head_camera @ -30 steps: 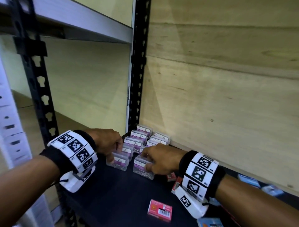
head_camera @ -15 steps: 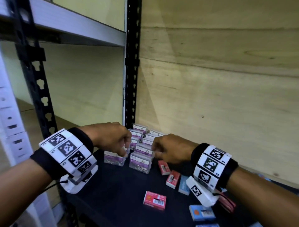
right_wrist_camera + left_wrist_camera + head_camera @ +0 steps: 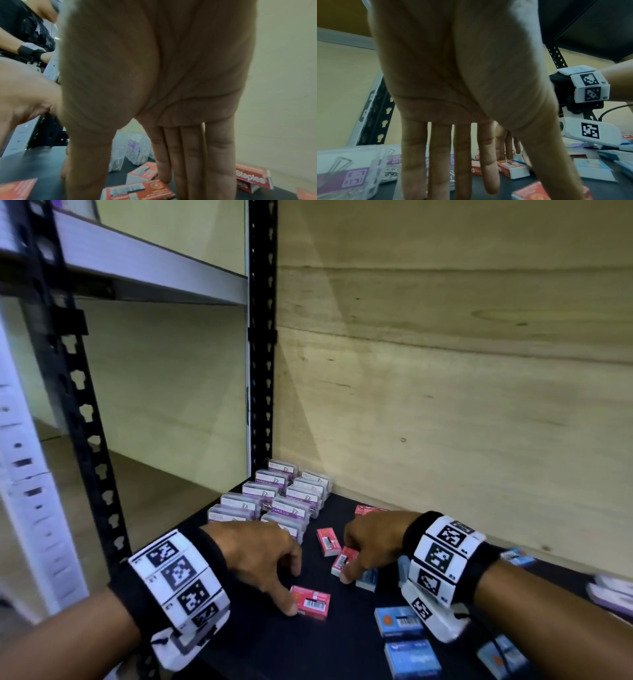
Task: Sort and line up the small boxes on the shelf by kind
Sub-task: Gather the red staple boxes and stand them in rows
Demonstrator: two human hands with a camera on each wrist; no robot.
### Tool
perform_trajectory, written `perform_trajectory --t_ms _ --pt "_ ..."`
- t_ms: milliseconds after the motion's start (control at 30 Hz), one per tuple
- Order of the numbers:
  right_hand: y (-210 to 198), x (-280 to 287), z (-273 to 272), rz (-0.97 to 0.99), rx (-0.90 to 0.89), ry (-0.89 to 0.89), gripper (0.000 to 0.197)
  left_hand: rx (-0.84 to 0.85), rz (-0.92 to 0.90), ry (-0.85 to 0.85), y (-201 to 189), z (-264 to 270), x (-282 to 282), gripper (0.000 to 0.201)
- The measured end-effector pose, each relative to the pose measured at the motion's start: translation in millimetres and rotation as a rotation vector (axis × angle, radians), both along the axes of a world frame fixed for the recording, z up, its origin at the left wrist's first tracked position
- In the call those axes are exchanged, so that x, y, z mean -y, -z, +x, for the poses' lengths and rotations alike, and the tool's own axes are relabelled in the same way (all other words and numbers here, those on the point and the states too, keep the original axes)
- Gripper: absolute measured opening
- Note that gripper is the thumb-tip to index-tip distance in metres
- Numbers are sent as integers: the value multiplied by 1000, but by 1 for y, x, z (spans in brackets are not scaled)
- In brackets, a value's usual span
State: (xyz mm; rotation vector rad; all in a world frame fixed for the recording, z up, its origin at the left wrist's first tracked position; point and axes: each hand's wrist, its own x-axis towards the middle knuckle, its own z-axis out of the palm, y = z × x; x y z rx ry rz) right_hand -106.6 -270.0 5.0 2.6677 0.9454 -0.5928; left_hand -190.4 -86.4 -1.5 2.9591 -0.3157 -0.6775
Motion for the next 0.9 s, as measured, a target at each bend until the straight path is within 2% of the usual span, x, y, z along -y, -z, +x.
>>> perform_trajectory --t_ms 233,367,467,667,900 --pt "2 -3 -3 -38 -4 49 67 34 58 47 2 -1 5 54" --pt "3 4 -1 -87 -17 72 59 40 51 67 4 1 5 48" --pt "5 12 0 -107 -17 76 58 47 51 53 3 3 7 53" --pt "6 33 4 -22 1 76 62 174 9 117 1 12 33 50" --pt "-10 73 15 49 74 124 62 167 -13 229 4 22 74 50"
